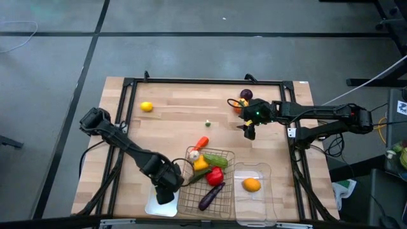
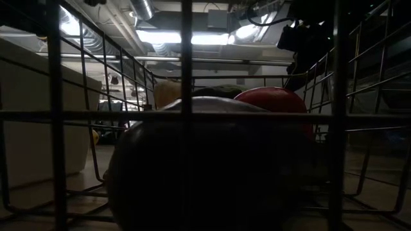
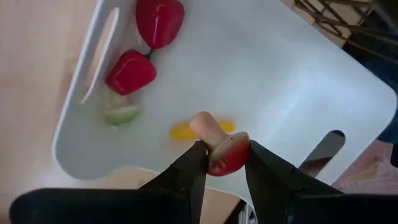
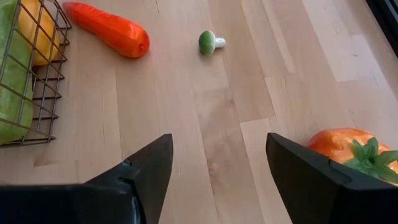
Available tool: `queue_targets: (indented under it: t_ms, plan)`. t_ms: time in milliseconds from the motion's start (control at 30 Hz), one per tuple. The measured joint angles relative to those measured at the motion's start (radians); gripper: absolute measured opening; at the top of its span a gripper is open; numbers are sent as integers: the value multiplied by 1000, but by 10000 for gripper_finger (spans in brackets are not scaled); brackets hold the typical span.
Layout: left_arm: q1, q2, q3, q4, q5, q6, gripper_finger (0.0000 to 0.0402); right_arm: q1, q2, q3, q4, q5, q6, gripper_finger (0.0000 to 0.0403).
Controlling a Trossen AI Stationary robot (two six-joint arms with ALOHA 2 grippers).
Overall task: Sort produce into baskets
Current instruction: Put the orange mushroom into the white bin, then put the green mushroom into the white bin
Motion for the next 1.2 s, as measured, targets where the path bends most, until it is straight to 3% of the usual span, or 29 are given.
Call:
queue_targets:
  t_ms: [600,1033,1200]
  plan:
    - [54,0,-102,50,-3,55,103,0,0,0,2,0,0,257]
    - [71,0,-102,64,10,55,205,0,0,0,2,0,0,257]
    - [117,1,-72,64,135,64,207,0,0,0,2,0,0,257]
